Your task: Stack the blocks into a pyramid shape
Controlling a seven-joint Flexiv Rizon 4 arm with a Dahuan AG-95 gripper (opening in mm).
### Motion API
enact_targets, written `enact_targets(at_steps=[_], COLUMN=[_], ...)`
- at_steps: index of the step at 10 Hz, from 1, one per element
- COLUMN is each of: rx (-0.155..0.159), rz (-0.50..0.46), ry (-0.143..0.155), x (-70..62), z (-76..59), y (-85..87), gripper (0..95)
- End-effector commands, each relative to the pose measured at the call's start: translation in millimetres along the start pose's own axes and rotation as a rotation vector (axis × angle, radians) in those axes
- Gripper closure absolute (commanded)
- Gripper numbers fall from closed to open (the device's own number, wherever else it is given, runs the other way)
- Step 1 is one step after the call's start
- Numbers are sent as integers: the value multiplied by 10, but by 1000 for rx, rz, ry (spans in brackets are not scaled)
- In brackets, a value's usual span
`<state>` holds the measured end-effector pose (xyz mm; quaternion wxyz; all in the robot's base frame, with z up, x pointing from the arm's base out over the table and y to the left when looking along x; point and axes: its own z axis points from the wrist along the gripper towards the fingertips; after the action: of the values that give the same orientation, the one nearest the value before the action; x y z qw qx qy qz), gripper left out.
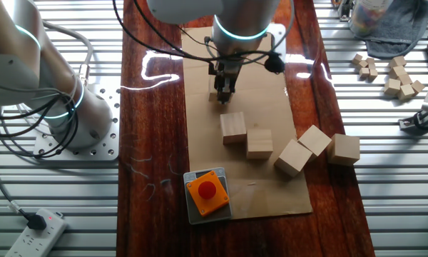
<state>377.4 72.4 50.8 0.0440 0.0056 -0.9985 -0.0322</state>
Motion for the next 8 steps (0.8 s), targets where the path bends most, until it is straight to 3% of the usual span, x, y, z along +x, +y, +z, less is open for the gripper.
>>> enact_targets(at_steps=[1,6,8], rx=[21,20,14], rz=[-38,-25,-21], ry=[-23,-45,-72], x=[55,57,53], z=[26,85,110], y=[-50,-63,-64], gripper=[950,950,950])
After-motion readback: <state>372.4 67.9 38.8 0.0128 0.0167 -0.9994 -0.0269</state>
